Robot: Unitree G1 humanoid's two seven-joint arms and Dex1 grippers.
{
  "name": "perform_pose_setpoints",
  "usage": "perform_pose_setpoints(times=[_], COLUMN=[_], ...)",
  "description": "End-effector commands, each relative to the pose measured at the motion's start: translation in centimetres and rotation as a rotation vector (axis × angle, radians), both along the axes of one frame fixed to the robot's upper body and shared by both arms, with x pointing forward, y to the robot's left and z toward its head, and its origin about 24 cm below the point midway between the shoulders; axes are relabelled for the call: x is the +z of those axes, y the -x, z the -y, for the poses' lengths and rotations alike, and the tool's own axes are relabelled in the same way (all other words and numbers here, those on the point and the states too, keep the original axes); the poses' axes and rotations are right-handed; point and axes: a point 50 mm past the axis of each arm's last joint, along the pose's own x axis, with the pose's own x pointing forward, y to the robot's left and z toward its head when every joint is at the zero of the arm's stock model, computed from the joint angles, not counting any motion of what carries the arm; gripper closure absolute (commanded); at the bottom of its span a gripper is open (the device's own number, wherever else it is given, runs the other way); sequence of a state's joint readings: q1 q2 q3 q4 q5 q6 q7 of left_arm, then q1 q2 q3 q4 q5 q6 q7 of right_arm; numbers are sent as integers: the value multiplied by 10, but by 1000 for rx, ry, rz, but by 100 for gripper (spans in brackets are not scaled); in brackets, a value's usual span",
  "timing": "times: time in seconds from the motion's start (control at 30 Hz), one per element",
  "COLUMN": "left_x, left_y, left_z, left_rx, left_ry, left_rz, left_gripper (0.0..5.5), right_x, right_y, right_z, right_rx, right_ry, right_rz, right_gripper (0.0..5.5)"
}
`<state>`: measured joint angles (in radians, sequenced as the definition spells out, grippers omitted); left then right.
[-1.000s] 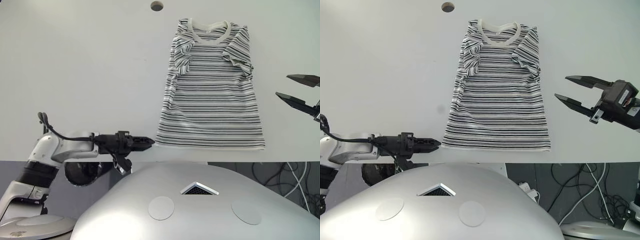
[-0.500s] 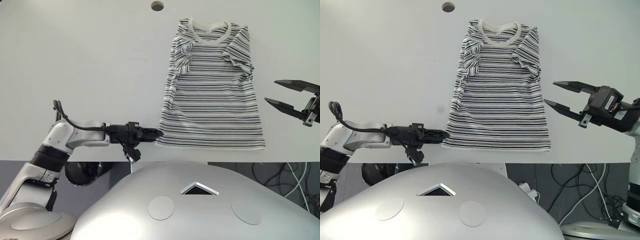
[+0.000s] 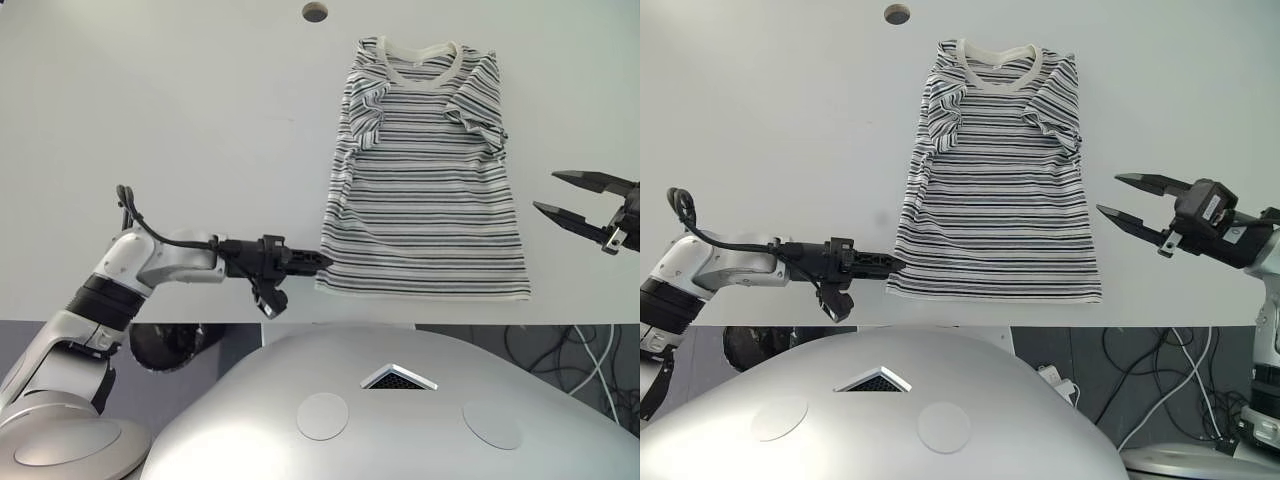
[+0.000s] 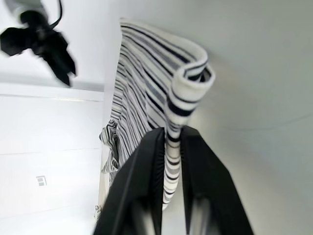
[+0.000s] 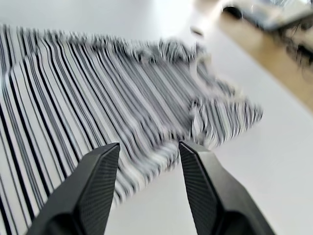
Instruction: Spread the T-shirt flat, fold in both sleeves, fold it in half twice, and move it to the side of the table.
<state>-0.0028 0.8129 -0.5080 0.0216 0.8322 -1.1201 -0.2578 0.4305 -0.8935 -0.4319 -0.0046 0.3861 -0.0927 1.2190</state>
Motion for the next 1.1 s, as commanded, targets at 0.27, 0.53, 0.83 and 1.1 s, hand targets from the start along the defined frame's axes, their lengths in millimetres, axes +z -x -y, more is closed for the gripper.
perform_pose_setpoints(times=[0.27, 0.53, 0.83, 1.1], left_x=[-31, -31, -34, -34], left_y=[16, 21, 25, 30], left_z=[-14, -16, -16, -16], left_rx=[43, 58, 100, 114], left_ry=[-220, -233, -240, -245], left_rz=[-95, -93, -83, -61], left_gripper=[549, 549, 549, 549], right_x=[-6, -10, -1, -15], right_y=[3, 28, 27, 24], right_z=[24, 35, 1, -1], right_rx=[-61, -68, 123, 164], right_ry=[104, 93, 98, 163], right_rz=[-165, -532, -521, -434], right_gripper=[321, 321, 321, 321])
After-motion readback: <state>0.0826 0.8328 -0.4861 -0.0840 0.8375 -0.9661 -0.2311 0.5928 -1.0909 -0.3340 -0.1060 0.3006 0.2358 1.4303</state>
